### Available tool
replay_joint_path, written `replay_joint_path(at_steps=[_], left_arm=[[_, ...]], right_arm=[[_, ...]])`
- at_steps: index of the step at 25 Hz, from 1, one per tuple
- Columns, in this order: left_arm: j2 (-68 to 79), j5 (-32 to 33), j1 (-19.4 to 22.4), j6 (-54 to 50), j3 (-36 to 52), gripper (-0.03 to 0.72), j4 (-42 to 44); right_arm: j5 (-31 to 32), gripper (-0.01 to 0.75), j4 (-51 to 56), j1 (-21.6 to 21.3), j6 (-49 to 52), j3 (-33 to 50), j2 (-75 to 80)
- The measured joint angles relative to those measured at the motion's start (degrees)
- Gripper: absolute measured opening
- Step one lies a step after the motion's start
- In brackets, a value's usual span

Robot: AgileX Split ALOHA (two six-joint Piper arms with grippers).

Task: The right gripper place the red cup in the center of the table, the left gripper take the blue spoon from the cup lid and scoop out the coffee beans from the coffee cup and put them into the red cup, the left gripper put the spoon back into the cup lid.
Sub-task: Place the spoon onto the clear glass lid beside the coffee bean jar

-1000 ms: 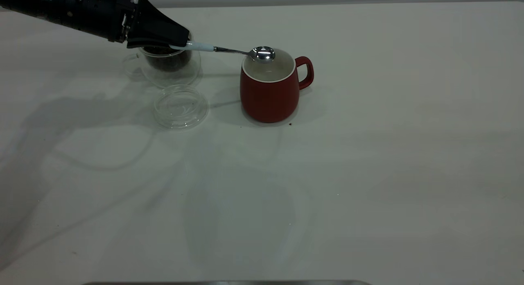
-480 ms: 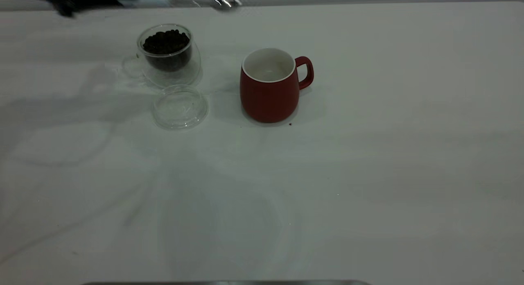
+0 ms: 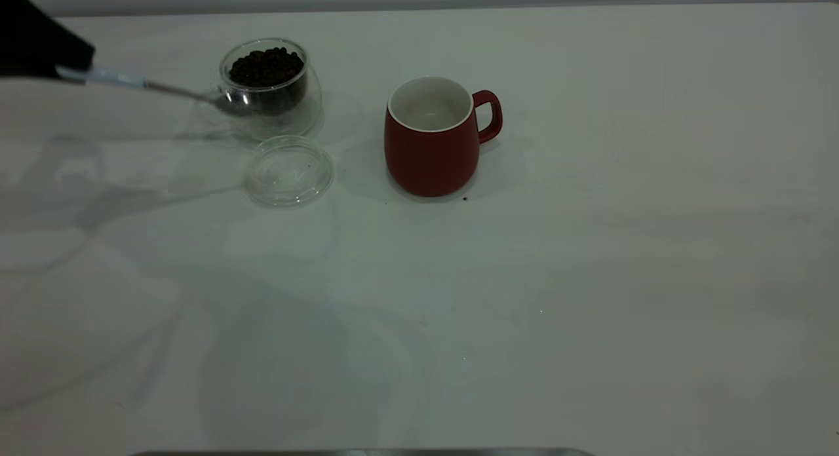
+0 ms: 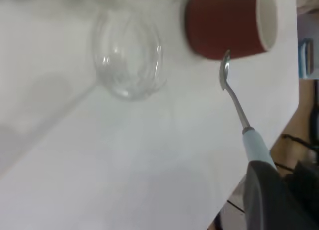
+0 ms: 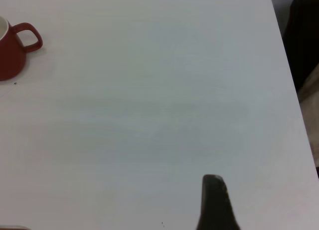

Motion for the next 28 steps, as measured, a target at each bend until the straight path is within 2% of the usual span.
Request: replay_joint_path(at_steps=[20, 28], left_arm=[[13.16, -9.01, -2.19, 0.98, 0.85, 0.122, -14.07], [13.91, -9.68, -2.48, 2.52, 0.85, 0.122, -14.93]], right_arm=[[0.0, 0.532, 0.0, 0.0, 0.0, 0.0, 0.0], [0.0, 0.532, 0.0, 0.0, 0.0, 0.0, 0.0]])
